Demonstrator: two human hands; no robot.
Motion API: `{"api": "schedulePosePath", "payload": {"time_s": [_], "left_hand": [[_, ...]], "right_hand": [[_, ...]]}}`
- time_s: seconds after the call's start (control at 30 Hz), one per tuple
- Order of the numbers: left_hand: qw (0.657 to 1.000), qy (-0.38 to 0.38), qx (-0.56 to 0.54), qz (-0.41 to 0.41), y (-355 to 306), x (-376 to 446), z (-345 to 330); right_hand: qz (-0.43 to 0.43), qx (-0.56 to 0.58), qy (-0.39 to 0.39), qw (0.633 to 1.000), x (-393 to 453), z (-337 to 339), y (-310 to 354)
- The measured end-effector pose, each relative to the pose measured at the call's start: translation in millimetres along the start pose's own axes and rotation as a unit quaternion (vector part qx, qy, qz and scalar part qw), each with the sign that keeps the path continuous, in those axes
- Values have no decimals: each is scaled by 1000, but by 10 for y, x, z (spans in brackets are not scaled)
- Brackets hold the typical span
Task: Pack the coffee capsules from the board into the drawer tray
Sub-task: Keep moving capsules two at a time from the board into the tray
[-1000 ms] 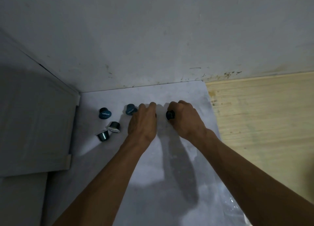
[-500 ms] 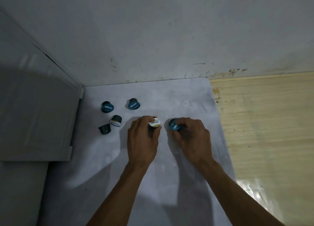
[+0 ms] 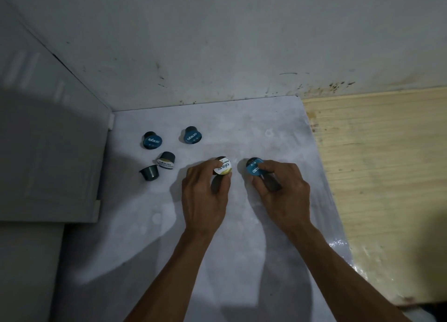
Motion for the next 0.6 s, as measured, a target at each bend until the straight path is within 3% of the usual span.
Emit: {"api": "schedulePosePath", "payload": {"time_s": [0.23, 0.6], "left_hand": [[1000, 10, -19, -4, -75, -120, 110], [999, -49, -14, -8, -705, -1335, 1337]], "right_hand": [[-6, 26, -25, 999, -101, 132, 92], [0, 91, -18, 996, -831, 1024, 1183]]}}
Point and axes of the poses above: each hand's wrist, its own x-axis towards the middle knuckle, its own z-axis out of the back of the hand, y = z × x, the point moved 4 cm from there along x, towards the middle knuckle, and after that the axes turned 12 degrees about z, right-handed, at the moved point
